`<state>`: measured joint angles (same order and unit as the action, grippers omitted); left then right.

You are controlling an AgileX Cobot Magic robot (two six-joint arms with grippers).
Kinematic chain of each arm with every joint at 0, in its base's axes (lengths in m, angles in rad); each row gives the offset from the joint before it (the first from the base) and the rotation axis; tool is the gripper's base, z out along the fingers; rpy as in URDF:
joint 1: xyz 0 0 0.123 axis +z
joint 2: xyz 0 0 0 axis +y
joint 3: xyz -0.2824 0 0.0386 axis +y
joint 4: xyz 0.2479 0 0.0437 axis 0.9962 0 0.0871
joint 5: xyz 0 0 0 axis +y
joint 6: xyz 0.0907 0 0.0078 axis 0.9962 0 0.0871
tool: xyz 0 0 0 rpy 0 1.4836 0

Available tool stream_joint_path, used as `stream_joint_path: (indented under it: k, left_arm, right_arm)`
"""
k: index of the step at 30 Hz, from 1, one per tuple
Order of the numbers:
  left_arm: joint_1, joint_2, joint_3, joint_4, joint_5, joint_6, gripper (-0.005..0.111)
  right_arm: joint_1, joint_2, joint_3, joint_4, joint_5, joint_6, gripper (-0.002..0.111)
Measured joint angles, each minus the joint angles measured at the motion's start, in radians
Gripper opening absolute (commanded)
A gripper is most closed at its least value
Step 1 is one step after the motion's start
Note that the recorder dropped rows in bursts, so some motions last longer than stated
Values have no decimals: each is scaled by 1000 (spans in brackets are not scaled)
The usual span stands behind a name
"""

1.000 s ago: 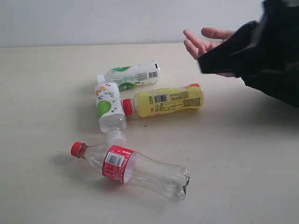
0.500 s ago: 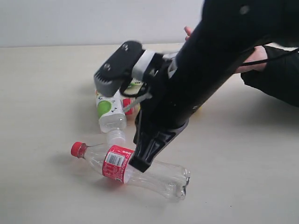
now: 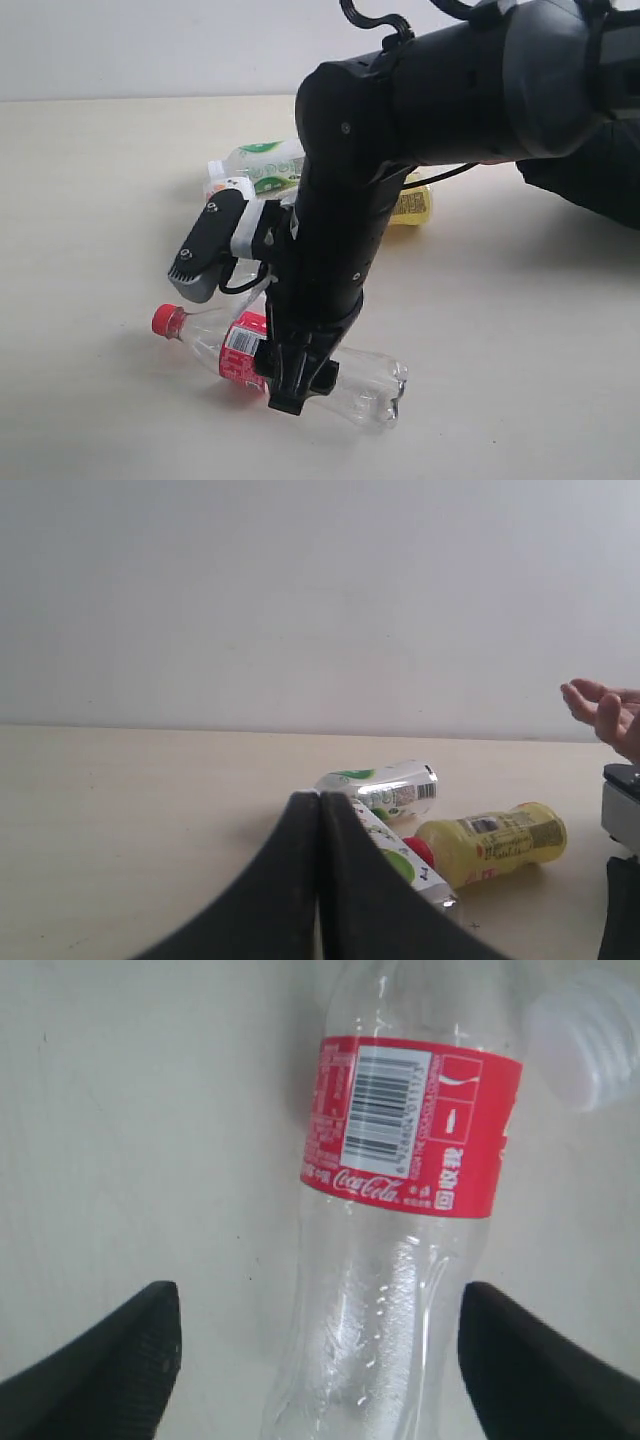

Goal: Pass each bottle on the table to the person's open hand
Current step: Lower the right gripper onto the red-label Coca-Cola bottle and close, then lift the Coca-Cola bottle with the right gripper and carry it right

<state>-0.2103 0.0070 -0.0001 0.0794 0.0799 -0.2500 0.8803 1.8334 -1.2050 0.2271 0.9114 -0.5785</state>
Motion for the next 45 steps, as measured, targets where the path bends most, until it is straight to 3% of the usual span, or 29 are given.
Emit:
stream_joint_path:
  k: [14,35,41,45]
  left_arm:
    - [0,0,0,0,0,0,0]
    - [0,0,0,0,0,0,0]
    - [0,0,0,0,0,0,0]
    - [0,0,0,0,0,0,0]
  right_arm:
    - [0,52,-4,-37,-77,-11,80]
    - [0,179,-4,-47,-159,-32,78]
    - [0,180,-4,-47,-161,-34,64]
    - [0,180,-6,-43,-157,-35,35]
